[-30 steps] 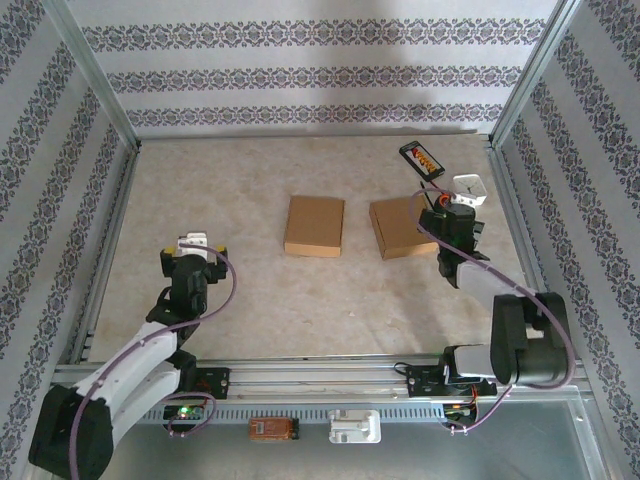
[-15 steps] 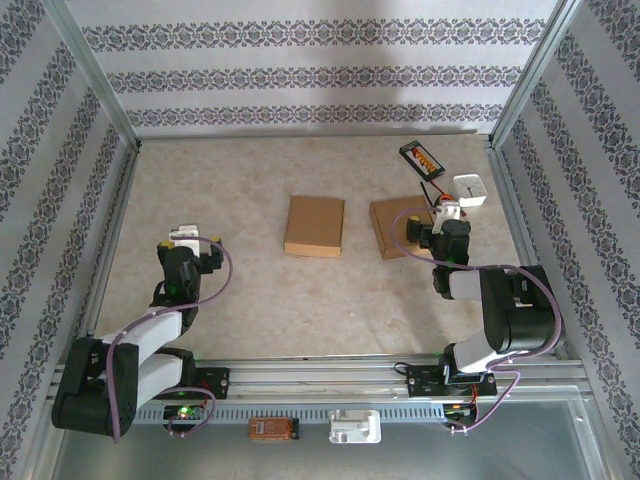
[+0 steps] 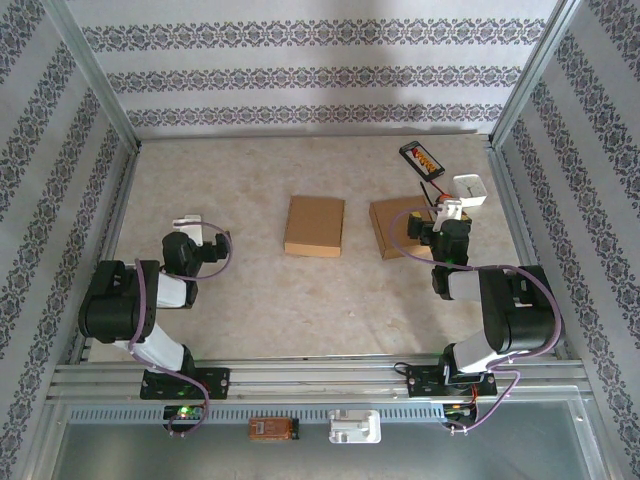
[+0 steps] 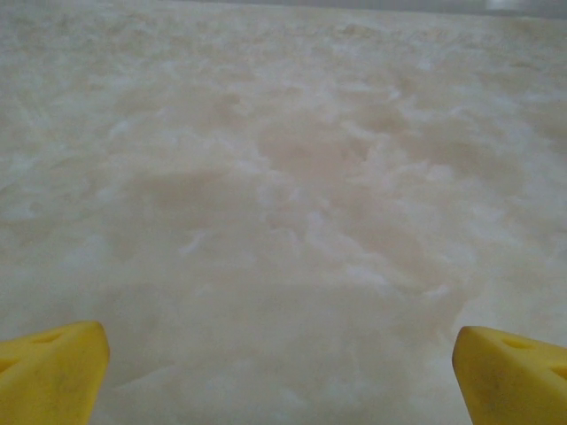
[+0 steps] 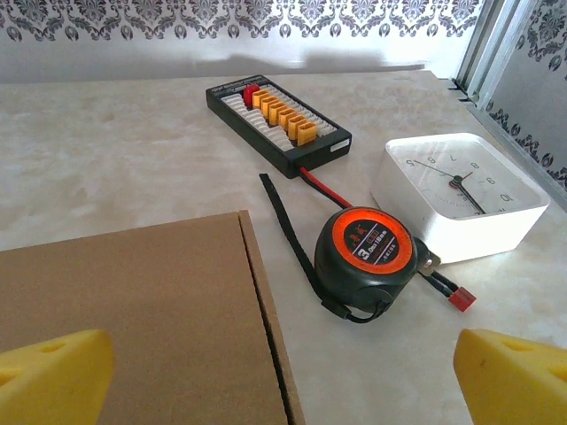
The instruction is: Fold the paper box
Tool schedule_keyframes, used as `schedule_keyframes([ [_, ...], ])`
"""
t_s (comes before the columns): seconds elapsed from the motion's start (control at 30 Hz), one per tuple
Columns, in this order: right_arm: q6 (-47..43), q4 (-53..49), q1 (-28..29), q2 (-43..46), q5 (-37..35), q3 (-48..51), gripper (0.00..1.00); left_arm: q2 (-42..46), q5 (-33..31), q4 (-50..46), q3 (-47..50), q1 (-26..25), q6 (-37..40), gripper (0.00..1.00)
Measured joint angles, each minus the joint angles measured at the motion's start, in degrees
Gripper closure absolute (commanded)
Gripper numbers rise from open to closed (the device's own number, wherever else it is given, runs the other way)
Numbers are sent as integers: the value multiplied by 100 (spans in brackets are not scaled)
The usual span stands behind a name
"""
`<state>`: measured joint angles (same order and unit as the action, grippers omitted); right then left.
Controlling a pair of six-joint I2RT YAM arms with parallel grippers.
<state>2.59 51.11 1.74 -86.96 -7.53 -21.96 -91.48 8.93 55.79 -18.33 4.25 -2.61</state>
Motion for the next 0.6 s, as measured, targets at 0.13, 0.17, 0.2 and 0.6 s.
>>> schedule_keyframes([
  [0.13, 0, 15, 0, 0, -13, 0, 2, -2, 31, 59, -46, 0, 0, 1],
  [0.17, 0, 15, 0, 0, -13, 0, 2, -2, 31, 76, -48, 0, 0, 1],
  [0.2, 0, 15, 0, 0, -13, 0, 2, -2, 33, 81, -48, 0, 0, 1],
  [0.6, -2, 15, 0, 0, -13, 0, 2, -2, 52, 81, -57, 0, 0, 1],
])
